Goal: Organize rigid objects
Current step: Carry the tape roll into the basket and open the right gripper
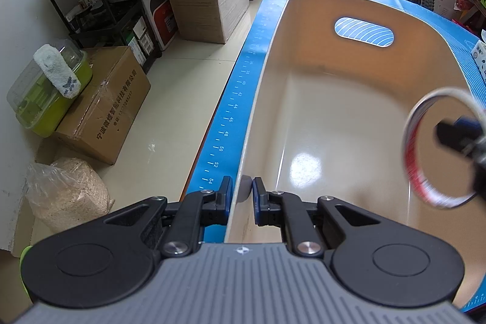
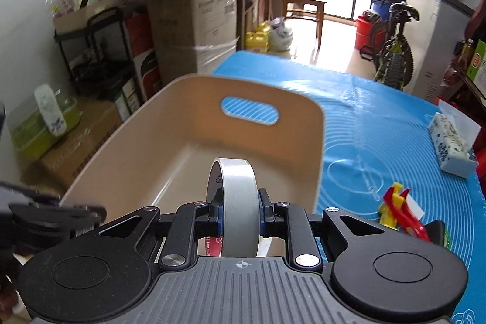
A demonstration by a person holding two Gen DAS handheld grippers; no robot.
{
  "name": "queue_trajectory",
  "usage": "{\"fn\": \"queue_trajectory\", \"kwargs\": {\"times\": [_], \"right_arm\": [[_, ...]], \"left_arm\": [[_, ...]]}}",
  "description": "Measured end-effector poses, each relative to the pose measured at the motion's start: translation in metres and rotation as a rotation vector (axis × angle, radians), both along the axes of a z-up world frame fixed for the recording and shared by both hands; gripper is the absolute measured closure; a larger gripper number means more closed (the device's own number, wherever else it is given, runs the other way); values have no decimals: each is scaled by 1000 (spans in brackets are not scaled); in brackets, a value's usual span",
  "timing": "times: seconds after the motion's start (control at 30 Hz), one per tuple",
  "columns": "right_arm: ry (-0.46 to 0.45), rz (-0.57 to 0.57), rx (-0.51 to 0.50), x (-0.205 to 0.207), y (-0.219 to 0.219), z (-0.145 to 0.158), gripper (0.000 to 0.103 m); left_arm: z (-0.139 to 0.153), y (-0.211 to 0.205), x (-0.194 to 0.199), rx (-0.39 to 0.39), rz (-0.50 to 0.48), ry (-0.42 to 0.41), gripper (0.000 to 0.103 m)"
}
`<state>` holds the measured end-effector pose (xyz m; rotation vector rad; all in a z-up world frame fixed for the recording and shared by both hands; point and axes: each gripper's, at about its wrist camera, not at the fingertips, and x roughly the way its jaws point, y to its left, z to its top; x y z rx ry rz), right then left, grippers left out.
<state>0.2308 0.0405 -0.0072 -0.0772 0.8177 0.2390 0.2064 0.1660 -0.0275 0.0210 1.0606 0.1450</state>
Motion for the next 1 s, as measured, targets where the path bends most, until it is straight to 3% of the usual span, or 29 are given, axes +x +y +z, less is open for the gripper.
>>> {"fn": "queue_trajectory", "kwargs": {"times": [0.2,0.33,0.43,0.67,1.0], "right_arm": [[96,45,-54,-2,15,-29,73],[96,70,-100,-6,22,-32,73],[110,67,-72,-6,21,-31,68],[51,53,-35,-11,9,-6,44],[-44,-101,88,-23,-60,34,34]], "left_arm": [[0,0,0,-2,1,0,88],[0,0,1,-5,0,0,88],[0,0,0,-4,0,0,88],[0,0,0,-5,0,0,88],[0,0,1,-4,0,0,88]]}}
